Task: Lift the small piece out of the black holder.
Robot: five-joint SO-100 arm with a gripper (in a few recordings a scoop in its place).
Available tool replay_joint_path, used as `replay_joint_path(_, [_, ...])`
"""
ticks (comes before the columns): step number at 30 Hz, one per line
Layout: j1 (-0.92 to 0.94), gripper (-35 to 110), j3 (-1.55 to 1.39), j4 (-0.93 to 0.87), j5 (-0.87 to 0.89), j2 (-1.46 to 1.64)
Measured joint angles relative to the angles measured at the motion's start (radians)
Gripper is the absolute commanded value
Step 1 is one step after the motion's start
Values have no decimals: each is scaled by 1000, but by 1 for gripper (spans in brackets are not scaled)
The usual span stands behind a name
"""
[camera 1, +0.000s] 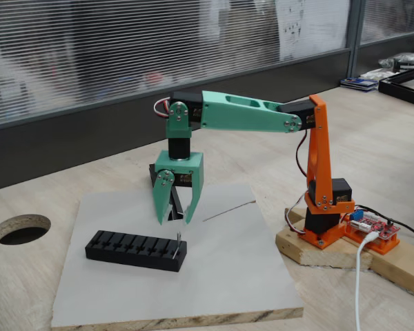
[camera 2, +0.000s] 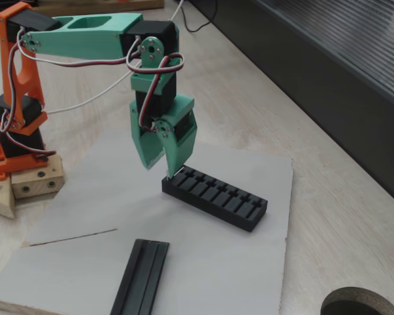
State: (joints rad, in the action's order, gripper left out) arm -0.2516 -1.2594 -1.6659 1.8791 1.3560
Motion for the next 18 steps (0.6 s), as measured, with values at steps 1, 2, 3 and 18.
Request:
replay_joint_path(1, [5, 31, 0, -2, 0, 0])
replay_joint_path(2, [6, 31, 0, -2, 0, 0])
replay_joint_path(3, [6, 31, 0, -2, 0, -2])
replay_joint_path(18, [-3, 31, 0, -2, 144, -2])
